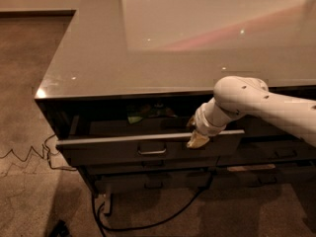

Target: Open top drawer

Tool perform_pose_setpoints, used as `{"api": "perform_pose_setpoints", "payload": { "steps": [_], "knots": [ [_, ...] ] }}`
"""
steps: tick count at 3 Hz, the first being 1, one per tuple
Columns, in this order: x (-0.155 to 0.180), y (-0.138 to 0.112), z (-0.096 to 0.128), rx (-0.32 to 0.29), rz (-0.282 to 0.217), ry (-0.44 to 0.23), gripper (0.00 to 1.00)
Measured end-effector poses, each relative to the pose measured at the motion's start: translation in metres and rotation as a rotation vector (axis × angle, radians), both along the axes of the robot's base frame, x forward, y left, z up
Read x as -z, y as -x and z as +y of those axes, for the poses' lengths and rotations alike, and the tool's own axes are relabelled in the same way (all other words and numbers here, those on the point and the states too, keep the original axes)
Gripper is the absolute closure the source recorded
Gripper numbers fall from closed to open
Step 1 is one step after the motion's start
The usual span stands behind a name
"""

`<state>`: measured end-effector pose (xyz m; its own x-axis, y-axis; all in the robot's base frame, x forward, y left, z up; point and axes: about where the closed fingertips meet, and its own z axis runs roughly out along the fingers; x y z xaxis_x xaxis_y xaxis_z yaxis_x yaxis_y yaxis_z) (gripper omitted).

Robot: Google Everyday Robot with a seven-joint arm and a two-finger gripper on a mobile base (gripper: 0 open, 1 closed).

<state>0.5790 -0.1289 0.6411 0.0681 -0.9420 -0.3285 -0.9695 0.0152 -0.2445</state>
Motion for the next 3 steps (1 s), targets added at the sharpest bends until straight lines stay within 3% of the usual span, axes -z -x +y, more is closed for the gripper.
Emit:
{"api": "perform_pose_setpoints", "payload": {
  "steps": [1,2,3],
  "knots": [
    [0.000,0.000,0.000,0.000,0.000,0.000,0.58],
    [-0.009,-0.011,0.021,-0.058,-0.032,0.009,0.35],
    [-0.008,-0.010,0.020,-0.058,-0.032,0.009,0.12]
  ]
}}
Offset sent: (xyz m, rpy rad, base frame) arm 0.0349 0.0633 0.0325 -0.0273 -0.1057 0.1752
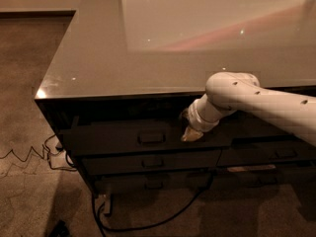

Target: Open top drawer

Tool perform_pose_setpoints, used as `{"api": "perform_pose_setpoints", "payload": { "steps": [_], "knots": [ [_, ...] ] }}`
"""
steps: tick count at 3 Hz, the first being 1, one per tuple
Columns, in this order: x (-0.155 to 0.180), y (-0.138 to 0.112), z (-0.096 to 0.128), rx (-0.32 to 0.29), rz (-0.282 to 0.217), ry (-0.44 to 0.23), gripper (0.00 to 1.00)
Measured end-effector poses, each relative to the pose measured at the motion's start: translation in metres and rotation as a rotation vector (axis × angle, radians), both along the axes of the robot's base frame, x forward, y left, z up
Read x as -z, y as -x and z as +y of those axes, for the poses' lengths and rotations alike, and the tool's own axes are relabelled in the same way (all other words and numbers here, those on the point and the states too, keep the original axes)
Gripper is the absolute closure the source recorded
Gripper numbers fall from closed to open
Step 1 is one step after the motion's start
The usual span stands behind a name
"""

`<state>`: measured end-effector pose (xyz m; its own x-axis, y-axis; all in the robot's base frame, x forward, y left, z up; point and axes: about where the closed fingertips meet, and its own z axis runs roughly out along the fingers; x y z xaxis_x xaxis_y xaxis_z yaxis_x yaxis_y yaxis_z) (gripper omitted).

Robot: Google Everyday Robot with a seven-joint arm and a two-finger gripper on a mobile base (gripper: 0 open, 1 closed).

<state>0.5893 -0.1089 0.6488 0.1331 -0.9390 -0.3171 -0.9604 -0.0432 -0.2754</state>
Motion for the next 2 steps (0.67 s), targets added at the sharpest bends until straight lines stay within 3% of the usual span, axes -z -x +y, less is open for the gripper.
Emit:
{"api": "perform_pose_setpoints", "payload": {
  "steps": [1,2],
  "knots": [
    [-0.029,0.053,0.007,-0.084,-0.070,-0.006,0.00],
    [-0.035,0.065,0.009,-0.101,-0.083,-0.006,0.00]
  ]
}}
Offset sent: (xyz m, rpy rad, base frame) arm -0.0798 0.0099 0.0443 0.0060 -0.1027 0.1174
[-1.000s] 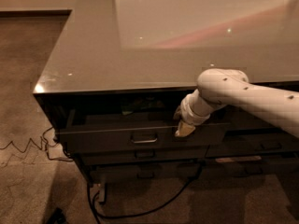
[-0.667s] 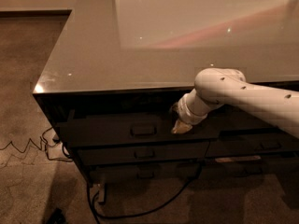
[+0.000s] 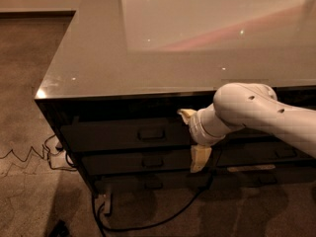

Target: Open top drawer

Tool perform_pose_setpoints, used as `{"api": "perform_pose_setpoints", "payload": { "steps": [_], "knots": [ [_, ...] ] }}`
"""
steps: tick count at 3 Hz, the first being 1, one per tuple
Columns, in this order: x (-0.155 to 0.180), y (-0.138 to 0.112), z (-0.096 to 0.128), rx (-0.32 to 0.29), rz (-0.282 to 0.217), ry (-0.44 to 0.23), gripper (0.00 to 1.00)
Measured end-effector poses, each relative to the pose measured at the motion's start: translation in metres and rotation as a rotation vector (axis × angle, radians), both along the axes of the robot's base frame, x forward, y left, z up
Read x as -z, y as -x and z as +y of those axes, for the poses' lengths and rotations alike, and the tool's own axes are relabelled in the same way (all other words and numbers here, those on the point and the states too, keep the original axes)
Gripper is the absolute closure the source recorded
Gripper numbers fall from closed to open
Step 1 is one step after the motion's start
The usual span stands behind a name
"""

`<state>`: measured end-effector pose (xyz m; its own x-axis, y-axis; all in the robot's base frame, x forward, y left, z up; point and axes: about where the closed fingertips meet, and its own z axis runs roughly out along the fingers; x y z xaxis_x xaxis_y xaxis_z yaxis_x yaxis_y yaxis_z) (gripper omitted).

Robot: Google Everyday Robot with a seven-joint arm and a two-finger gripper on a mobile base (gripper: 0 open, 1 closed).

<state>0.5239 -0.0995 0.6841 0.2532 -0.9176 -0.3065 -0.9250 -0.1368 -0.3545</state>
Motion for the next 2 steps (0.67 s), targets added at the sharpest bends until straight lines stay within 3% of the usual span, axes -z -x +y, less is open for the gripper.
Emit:
{"api": "perform_pose_setpoints", "payload": {
  "steps": [2],
  "knots": [
    [0.046,-0.013,0.007,0.014,0.056,-0.009,0.00]
  ]
}}
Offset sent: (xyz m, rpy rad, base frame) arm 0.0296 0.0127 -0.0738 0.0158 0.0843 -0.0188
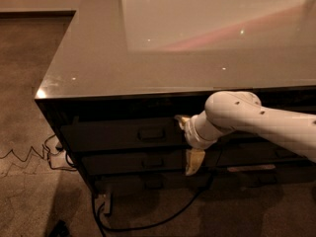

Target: Open top drawer

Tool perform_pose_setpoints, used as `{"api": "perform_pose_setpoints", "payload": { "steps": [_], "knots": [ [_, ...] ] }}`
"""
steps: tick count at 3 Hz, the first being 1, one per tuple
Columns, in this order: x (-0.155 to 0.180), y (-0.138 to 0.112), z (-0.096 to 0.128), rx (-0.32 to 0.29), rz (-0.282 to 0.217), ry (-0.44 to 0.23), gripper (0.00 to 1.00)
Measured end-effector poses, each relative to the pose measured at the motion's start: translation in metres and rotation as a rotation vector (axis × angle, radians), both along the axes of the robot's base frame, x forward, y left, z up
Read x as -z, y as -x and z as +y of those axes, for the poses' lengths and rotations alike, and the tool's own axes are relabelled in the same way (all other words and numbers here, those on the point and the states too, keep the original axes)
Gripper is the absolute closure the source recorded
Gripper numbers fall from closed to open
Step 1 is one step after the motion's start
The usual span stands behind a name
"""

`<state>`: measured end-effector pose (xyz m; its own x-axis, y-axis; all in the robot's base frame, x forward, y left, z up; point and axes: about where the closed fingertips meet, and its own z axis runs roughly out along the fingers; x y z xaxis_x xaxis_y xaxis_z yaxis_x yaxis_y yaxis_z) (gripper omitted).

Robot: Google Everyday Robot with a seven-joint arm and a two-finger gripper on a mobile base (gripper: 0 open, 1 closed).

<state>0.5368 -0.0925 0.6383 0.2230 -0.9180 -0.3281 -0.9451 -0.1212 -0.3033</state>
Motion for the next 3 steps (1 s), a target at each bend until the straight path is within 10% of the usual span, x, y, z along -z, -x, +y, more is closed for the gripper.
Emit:
{"api": "perform_pose_setpoints", "payload": {
  "steps": [2,3],
  "knots": [
    [0.0196,-0.0117,0.0071,-0.006,0.024,0.011,0.00],
    [0.0218,-0.0130,0.0076,-0.006,0.027,0.025,0.18]
  ]
}}
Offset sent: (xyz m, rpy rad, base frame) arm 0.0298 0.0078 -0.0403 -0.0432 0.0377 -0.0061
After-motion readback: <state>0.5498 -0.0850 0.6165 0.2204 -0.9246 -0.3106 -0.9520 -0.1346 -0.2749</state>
